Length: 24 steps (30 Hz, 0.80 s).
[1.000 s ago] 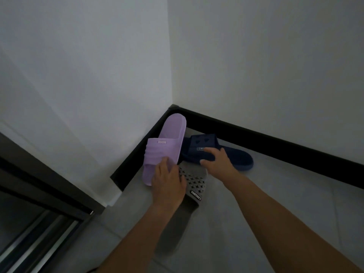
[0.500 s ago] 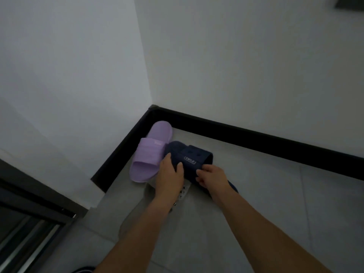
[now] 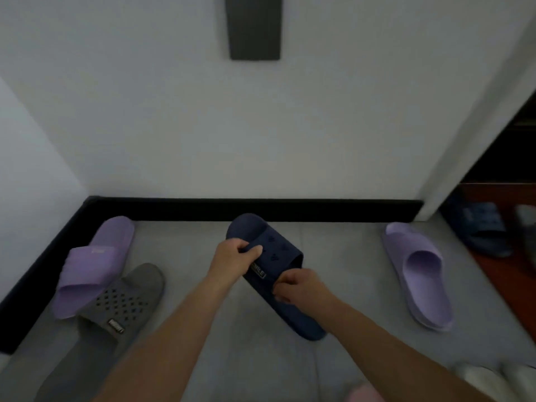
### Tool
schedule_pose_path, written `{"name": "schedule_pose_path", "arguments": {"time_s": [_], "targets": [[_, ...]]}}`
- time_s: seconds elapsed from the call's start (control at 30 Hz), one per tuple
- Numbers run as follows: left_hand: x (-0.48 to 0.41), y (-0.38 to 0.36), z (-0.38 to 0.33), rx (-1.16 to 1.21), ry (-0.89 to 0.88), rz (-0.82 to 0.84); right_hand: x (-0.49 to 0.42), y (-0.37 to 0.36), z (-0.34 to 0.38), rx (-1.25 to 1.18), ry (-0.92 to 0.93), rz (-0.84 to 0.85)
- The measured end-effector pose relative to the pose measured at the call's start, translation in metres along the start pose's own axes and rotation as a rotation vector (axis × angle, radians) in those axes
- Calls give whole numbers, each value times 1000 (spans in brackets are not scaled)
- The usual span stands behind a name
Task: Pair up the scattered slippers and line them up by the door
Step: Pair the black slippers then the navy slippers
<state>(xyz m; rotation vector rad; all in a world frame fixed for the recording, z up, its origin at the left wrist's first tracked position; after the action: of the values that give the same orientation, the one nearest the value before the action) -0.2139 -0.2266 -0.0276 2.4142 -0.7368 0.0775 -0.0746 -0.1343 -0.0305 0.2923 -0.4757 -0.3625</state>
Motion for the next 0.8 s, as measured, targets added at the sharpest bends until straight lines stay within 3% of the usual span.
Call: {"name": "schedule_pose_path", "arguments": {"time_s": [0.1,0.33,0.6,0.8], "targets": [[16,-46,-57,5,-131,62,31,71,-14,43,3,15],[50,-148,-150,-89,-282,230,96,202,-85,-30,-79,-280],[79,-239,-193,-79,-212,299,159,292,-163,-15,-186,-502],[82,-282,-230,-117,-193,240,157,357,-186,50,-216,-472]]}}
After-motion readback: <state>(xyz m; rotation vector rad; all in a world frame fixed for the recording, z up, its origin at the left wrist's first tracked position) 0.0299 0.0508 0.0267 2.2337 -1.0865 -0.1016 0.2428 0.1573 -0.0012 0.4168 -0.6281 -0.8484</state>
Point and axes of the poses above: each hand's wrist, its own x-axis away from the middle knuckle, its own y-axis out of the back of the hand, z = x × y, the point moved 3 cm from there along -x, towards the middle knuckle, and after that the axes turned 1 degree about -x, right-handed, at the moved point
